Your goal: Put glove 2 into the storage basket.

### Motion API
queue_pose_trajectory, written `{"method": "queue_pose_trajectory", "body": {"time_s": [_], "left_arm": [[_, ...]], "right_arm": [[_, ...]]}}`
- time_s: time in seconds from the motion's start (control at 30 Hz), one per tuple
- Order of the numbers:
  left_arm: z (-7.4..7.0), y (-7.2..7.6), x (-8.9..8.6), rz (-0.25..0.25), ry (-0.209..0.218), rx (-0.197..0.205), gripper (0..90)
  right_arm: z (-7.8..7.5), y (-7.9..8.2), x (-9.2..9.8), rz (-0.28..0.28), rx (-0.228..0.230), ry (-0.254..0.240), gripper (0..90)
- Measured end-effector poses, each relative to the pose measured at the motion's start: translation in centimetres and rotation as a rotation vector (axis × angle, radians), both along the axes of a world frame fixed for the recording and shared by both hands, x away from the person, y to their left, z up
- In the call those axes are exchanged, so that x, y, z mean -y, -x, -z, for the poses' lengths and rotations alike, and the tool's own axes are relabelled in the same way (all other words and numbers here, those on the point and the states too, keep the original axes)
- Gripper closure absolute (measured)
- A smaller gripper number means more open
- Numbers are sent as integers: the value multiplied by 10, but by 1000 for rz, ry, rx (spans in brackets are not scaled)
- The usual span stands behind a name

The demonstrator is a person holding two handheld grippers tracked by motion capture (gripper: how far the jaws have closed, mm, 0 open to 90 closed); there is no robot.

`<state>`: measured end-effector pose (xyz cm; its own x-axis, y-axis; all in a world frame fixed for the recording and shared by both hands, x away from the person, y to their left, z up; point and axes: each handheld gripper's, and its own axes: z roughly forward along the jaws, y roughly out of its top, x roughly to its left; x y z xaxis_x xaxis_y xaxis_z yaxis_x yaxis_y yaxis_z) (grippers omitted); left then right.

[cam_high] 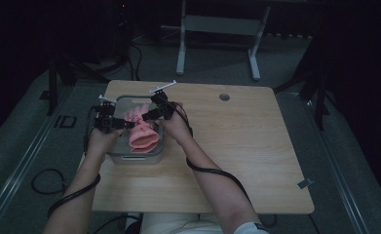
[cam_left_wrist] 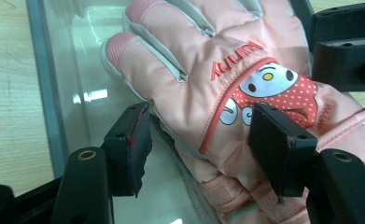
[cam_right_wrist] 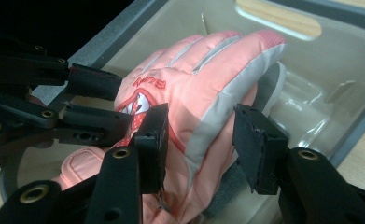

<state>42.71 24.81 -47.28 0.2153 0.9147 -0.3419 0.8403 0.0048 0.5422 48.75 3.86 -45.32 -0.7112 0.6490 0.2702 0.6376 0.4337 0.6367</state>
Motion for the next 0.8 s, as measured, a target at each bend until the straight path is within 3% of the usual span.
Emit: {"method": "queue_pose_trajectory", "body": {"time_s": [0.47,0.8], "left_arm": [[-17,6,-7,-7,16,59,367],[-33,10,1,30,20,112,367]], "right_arm": [[-14,4,9,-17,20,-54,524],[-22,8,16,-38,44,-66,470]]}}
